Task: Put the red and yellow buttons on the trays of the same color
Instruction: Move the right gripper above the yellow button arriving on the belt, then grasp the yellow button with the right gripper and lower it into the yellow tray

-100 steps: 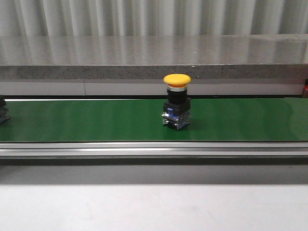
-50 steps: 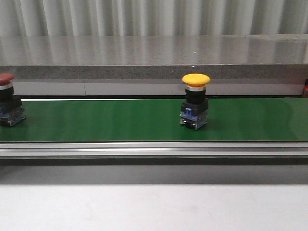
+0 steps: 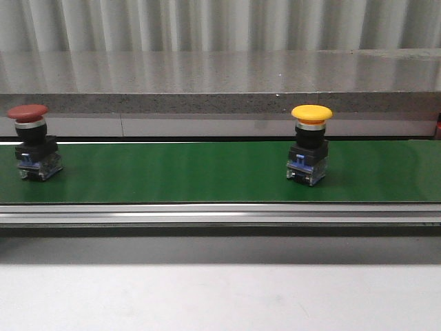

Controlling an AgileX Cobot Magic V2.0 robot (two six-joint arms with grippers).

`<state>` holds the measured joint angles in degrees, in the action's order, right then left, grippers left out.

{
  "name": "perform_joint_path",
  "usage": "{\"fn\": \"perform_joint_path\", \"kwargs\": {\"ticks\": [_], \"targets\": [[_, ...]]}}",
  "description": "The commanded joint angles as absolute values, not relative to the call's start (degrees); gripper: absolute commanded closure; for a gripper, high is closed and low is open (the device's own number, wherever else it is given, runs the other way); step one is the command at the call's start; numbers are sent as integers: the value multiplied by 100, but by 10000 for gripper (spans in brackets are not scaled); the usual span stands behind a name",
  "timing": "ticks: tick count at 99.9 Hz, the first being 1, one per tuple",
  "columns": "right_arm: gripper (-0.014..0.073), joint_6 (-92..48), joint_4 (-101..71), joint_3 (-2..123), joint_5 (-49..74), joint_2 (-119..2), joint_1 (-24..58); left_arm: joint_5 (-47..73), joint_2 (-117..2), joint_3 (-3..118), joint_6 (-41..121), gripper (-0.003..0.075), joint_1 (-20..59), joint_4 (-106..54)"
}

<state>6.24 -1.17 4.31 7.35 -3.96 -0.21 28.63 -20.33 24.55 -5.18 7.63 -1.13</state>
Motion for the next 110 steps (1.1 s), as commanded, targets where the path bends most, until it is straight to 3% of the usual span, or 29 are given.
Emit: {"fn": "perform_joint_path", "kwargs": {"ticks": [1, 29, 59, 64, 71, 83, 93, 96, 110], "targets": [[661, 700, -166, 1137, 974, -1030, -16, 2397, -2063, 2598, -510, 740, 809, -126], [661, 714, -172, 3526, 3640, -3431, -16, 2397, -2063, 2598, -510, 740, 809, -126], [648, 709, -177, 4483, 3722, -4934, -16, 2397, -2063, 2598, -510, 740, 809, -126], [606, 709, -177, 4488, 3769, -5079, -16, 2397, -2063, 2598, -510, 740, 809, -126], [483, 709, -178, 4488, 3922, -5249, -16, 2397, -2063, 2598, -510, 740, 809, -126], [151, 709, -183, 4488, 4086, -5411, -16, 2397, -2063, 2598, -510, 740, 809, -126], [-48, 709, -189, 4488, 4045, -5433, -16, 2397, -2063, 2598, -510, 740, 809, -126], [-76, 709, -189, 4489, 4005, -5433, -16, 2397, -2063, 2598, -510, 740, 809, -126], [-52, 606, -214, 4621, 3928, -5513, 133, 2397, -2063, 2598, -510, 740, 809, -126]]}}
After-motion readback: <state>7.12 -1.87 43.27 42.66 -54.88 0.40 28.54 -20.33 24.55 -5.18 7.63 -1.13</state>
